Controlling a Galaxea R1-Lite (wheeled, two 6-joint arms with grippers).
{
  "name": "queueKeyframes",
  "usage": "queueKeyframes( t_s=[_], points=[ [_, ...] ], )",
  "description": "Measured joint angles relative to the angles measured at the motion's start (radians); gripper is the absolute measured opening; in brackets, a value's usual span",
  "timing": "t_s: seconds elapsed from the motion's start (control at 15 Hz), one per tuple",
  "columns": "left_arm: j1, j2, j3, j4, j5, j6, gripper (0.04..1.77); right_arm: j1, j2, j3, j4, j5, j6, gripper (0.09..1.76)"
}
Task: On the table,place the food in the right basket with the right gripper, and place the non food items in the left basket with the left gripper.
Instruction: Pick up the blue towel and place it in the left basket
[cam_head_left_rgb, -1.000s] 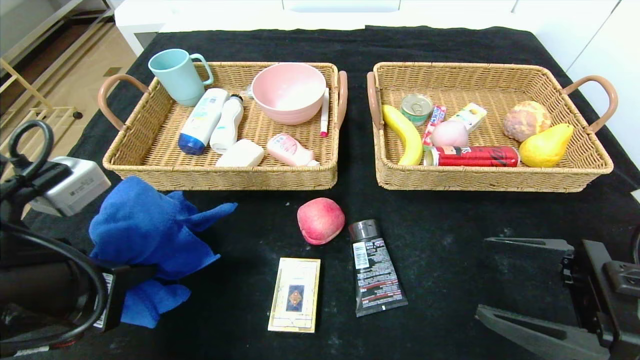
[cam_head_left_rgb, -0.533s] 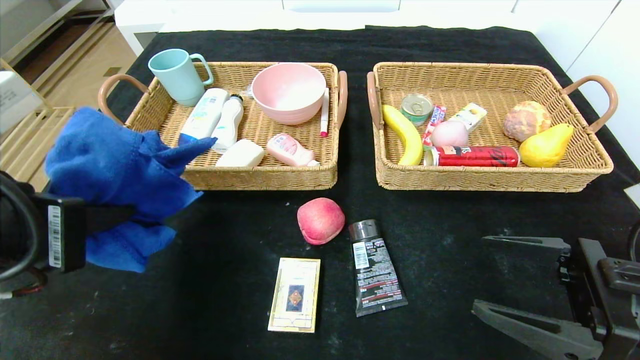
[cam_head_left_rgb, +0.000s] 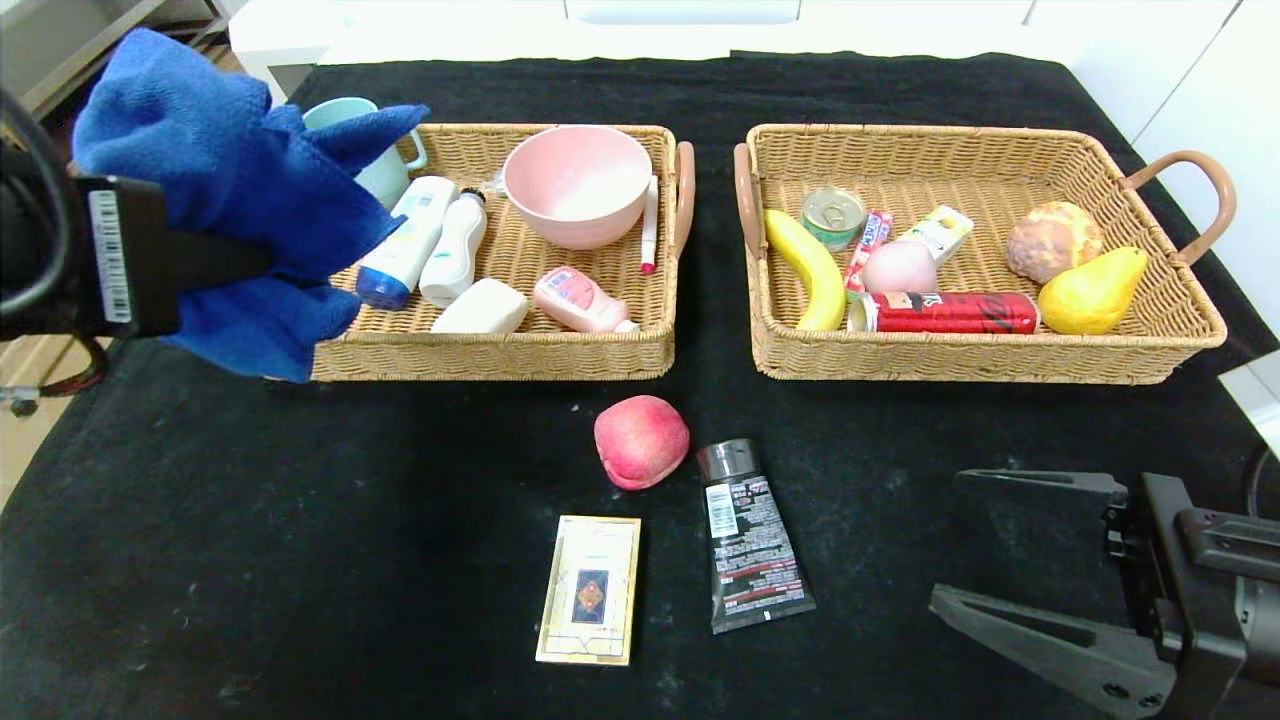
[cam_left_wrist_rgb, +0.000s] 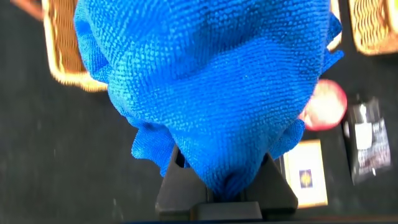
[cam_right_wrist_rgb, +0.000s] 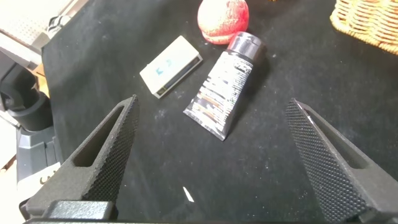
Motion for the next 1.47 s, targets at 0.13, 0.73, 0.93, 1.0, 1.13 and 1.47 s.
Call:
queueKeyframes(
  t_s=[0.13,0.73,0.93,1.0,1.13,1.47],
  points=[
    [0.003,0.063,-0.063,-0.002,0.001,0.012,0.25,-0.003,0.000,-0.001,-0.001,0.000,0.000,1.71],
    [0.048,0.365,-0.334,-0.003,-0.001,0.048,0.25,-0.016,-0.002,-0.008,-0.001,-0.001,-0.001,1.71],
    [0.061,0.450,-0.406,-0.002,-0.003,0.050,0.25,-0.025,-0.002,-0.009,-0.003,-0.001,0.000,1.71],
    [0.068,0.474,-0.425,-0.002,-0.003,0.050,0.25,-0.026,-0.002,-0.010,-0.004,0.000,-0.001,1.71],
    [0.084,0.509,-0.448,0.000,-0.004,0.052,0.25,-0.028,-0.004,-0.011,-0.002,0.000,0.000,1.71],
    [0.116,0.558,-0.454,-0.004,-0.005,0.054,0.25,-0.028,-0.004,-0.011,-0.003,0.000,0.000,1.71]
  ],
)
